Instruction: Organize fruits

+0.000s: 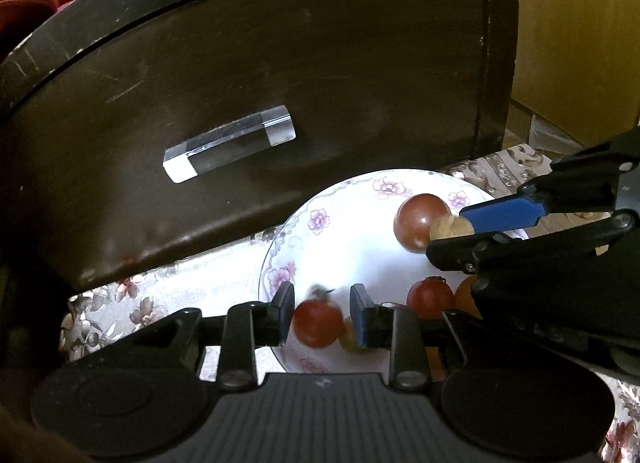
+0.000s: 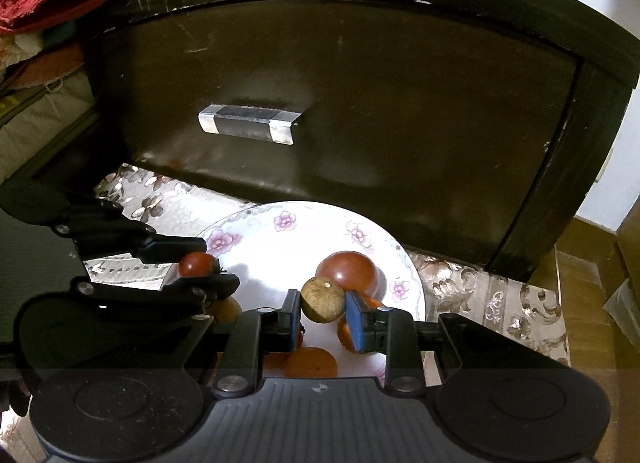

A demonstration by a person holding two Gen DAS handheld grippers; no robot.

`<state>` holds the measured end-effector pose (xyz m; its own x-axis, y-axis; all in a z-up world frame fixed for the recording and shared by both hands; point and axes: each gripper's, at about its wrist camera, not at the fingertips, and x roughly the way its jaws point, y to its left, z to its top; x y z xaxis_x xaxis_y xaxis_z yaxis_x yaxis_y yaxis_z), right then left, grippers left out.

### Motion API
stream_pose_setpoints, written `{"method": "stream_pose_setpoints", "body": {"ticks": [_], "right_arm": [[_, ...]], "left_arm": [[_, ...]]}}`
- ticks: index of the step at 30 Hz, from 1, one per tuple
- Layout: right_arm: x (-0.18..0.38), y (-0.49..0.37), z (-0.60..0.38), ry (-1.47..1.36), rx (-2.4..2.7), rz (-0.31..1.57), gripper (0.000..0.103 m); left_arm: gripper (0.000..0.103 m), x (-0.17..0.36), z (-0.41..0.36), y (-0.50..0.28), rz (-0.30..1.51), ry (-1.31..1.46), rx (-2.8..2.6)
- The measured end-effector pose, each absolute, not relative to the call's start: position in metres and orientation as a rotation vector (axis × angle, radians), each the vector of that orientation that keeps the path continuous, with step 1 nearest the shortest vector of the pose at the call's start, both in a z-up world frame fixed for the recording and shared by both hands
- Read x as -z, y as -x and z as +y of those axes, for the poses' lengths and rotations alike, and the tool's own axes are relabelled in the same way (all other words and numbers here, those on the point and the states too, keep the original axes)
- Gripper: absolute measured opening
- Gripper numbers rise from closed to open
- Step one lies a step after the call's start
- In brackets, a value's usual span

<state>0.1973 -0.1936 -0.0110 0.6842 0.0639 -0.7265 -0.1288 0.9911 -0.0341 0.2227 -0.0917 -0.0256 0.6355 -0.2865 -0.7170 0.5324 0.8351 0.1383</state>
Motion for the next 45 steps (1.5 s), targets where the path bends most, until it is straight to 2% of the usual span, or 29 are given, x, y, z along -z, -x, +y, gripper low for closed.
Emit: {"method": "stream_pose_setpoints", "body": {"ticks": [12,16,25,35,41,43,45], "right_arm": [[0.009,-0.197,-0.195,0.078,-0.103,0.803,0.028],[0.007,-0.196,-0.195,0.075,-0.101,0.8,0.034],[-0.003,-0.189,-0.191,0.055,-0.117,0.766,0.039],[-0.015,-0.186,-0.205,-0.087,-0.109,0.77,0.04],[-0.021,-0.179,-0.205,-0.088,-0.086,0.77,0.041],[-0.021,-0.175,-0.205,-0.082,-0.079,0.775,0.041],[-0.021,-0.171,-0.204,-0.067,-0.062,0.782,0.041]], "left_arm": [[0.039,0.025,-0.087,-0.222,0.757,-0.328,0.472],[0.042,0.023,-0.082,-0.221,0.763,-0.322,0.466],[0.047,0.018,-0.074,-0.212,0.761,-0.313,0.447],[0.056,0.006,-0.06,-0.198,0.755,-0.29,0.41],[0.067,0.002,-0.052,-0.188,0.751,-0.27,0.377],[0.075,0.002,-0.048,-0.185,0.758,-0.254,0.368],[0.079,0.001,-0.044,-0.18,0.757,-0.246,0.357]]}}
